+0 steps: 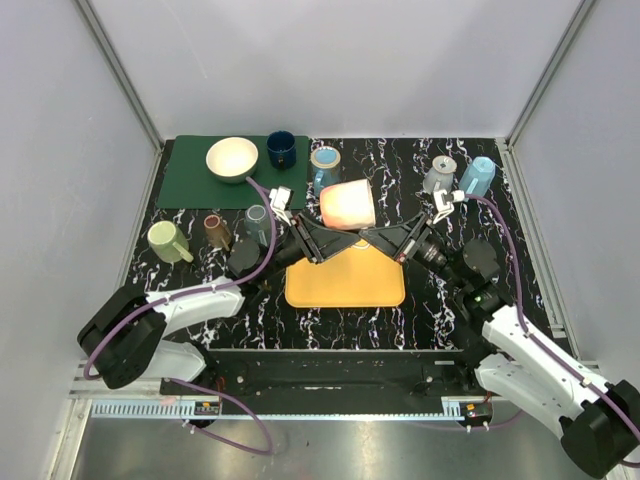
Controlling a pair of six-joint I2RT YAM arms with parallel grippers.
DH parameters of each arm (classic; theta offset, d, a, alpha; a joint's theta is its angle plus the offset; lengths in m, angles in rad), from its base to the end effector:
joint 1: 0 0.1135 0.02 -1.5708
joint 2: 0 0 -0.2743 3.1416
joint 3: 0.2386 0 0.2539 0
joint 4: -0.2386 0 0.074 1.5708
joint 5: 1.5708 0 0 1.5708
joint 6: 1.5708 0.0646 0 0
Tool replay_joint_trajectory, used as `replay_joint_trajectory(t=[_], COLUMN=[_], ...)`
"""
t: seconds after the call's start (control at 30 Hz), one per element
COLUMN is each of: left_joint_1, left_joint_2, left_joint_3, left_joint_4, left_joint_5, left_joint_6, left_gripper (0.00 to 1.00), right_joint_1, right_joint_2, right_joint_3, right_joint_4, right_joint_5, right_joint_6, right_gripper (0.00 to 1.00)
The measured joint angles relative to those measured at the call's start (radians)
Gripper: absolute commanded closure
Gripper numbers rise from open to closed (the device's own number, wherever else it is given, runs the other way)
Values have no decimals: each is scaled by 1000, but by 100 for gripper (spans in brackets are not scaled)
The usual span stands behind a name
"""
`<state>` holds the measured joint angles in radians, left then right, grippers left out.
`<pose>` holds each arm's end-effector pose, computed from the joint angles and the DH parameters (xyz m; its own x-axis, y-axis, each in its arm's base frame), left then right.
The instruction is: Turn the mug right side up
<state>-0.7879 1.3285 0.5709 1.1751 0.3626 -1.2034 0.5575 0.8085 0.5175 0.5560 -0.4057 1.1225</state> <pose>0.1936 -0.2271 0.3083 -0.7293 -0.5042 -0.4626 0.5871 -0.1139 -0.8014 0.1671 0.1342 0.3335 -0.6330 0.5811 -0.5114 -0.5511 0.1257 0.8249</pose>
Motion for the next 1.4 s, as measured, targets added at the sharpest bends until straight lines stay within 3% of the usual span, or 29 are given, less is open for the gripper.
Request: replay_joint_trajectory(t=[0.17,0.4,0.43,0.47,0.73,0.8,0.9,1.0,1.4], left_joint_1=[0,0,0,0,-6,-7,-13,-16,-11], left_joint_2=[0,-7,-7,-7,-10,-10,-10,-13,-108], left_joint_3=[16,34,34,34,36,36,36,36,7], left_joint_4=[-3,-27,-31,-36,-69,-70,-78,-89,-91], left_joint_5=[12,29,31,31,42,51,59,61,6], left_joint_6=[-22,-27,-28,-28,-63,-63,-57,-43,40], left_gripper=[71,74,91,100,100,100,100,100,100], right_joint_1=[-2,-3,-3,-3,3,9,14,16,21], right_joint_2=[-8,-34,-36,-37,-76,-90,-111,-120,-129], right_joint_3=[25,60,61,63,80,84,87,100,135], right_joint_4=[-49,-138,-148,-156,-267,-293,-329,-371,-451], right_joint_5=[5,15,16,18,32,39,43,36,-31], right_joint_6=[-37,-110,-121,-129,-254,-274,-301,-327,-357], right_gripper=[100,100,100,100,100,92,69,57,39])
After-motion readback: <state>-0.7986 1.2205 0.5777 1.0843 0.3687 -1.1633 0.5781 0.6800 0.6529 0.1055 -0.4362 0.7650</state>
